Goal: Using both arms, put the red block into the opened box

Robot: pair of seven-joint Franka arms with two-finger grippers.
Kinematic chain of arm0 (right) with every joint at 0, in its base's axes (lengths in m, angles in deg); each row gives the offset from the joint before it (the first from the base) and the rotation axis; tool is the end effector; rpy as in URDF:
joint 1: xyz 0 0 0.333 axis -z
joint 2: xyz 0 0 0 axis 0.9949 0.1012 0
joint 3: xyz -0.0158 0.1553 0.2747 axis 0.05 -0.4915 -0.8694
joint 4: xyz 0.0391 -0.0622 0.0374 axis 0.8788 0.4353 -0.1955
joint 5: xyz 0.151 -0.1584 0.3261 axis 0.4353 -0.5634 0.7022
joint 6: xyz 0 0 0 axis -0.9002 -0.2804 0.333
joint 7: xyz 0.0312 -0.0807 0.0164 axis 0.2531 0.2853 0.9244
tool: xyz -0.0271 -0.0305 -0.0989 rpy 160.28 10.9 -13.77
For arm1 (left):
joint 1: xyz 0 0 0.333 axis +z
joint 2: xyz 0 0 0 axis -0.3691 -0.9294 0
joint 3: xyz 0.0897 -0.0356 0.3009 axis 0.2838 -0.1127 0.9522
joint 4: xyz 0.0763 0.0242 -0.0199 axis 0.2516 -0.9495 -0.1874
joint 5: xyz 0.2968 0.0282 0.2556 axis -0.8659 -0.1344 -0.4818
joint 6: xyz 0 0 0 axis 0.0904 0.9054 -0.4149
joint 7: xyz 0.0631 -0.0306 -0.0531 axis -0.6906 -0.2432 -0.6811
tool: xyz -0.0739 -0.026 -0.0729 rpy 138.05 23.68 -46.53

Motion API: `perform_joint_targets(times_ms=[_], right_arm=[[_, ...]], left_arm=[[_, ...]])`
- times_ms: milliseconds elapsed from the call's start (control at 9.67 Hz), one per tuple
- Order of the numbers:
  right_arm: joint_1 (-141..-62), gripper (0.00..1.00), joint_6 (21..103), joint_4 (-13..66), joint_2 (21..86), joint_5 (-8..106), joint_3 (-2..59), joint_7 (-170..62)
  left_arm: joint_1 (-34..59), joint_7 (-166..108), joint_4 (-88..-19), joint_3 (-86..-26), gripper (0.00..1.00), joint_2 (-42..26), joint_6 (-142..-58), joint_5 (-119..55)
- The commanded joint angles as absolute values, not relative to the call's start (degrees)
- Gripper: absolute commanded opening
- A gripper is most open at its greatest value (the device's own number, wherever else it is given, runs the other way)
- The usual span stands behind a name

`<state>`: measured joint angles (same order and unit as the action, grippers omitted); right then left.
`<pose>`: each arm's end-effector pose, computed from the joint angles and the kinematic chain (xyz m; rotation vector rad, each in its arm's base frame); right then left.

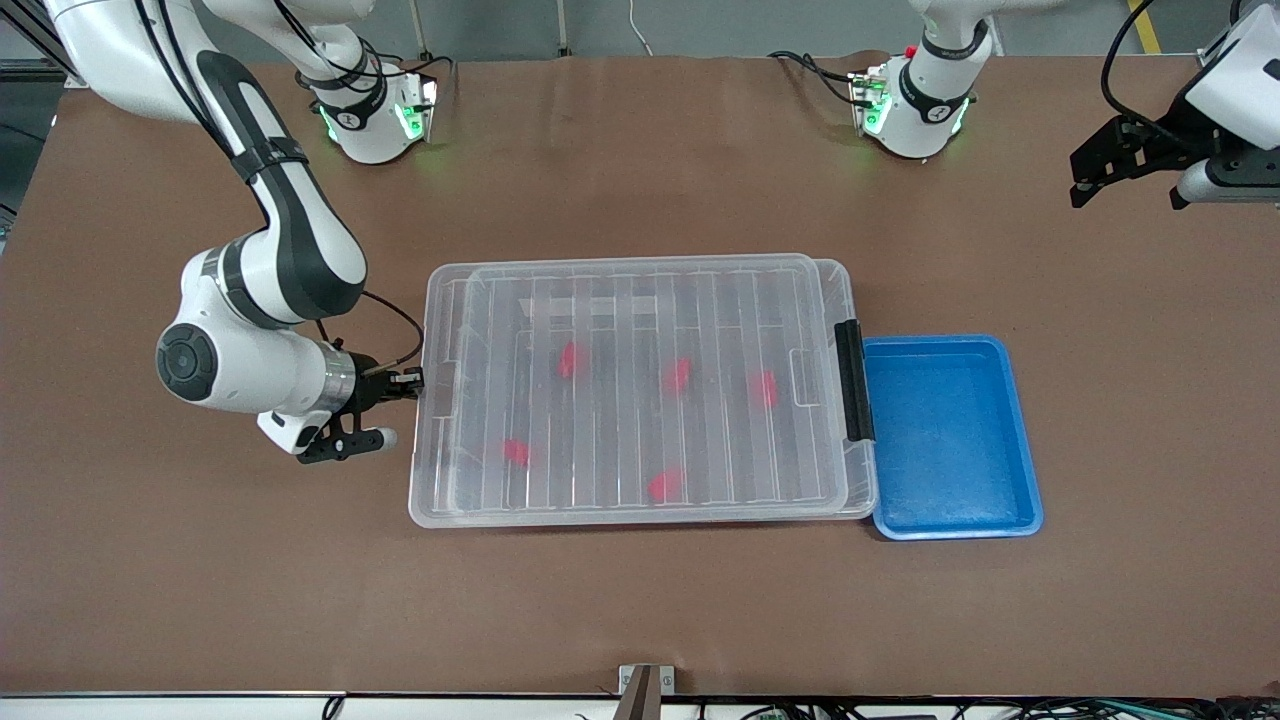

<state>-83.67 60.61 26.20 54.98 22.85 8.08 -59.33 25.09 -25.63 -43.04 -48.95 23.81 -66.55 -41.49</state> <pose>0.6255 0.1602 0.3317 -2.8623 -0.2036 0.2755 0.5036 -0.0723 0.6731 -3.1034 0.1108 0.0082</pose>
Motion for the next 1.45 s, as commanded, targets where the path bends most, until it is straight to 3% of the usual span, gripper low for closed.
perform_joint_targets(times_ms=[0, 621, 724, 828, 1034, 1345], right_arm=[[-83.8, 0.07, 61.0, 25.4, 56.2, 23.8, 7.1, -60.3], [-82.8, 0.09, 60.4, 24.1, 56.2, 23.6, 6.0, -59.8], [-82.3, 0.33, 59.6, 23.9, 56.1, 23.2, 6.3, -59.9], [-81.0, 0.96, 56.7, 23.9, 55.3, 22.9, 6.5, -59.5], [-80.4, 1.0, 54.4, 24.1, 50.0, 17.7, 9.0, -59.7], [-80.6, 1.0, 52.1, 24.3, 40.1, 14.9, 17.3, -60.2]], left_arm=[[25.4, -24.9, -44.5, -49.0, 1.0, 23.9, -66.6, -40.7], [25.4, -24.9, -41.7, -49.0, 1.0, 22.5, -66.6, -41.0], [25.4, -24.8, -41.8, -49.0, 1.0, 22.5, -66.6, -41.0], [25.4, -24.9, -41.8, -49.0, 1.0, 22.4, -66.6, -40.9], [25.3, -25.0, -41.8, -49.0, 1.0, 22.4, -66.6, -40.9], [25.2, -25.2, -41.8, -49.2, 1.0, 22.5, -66.6, -40.9]])
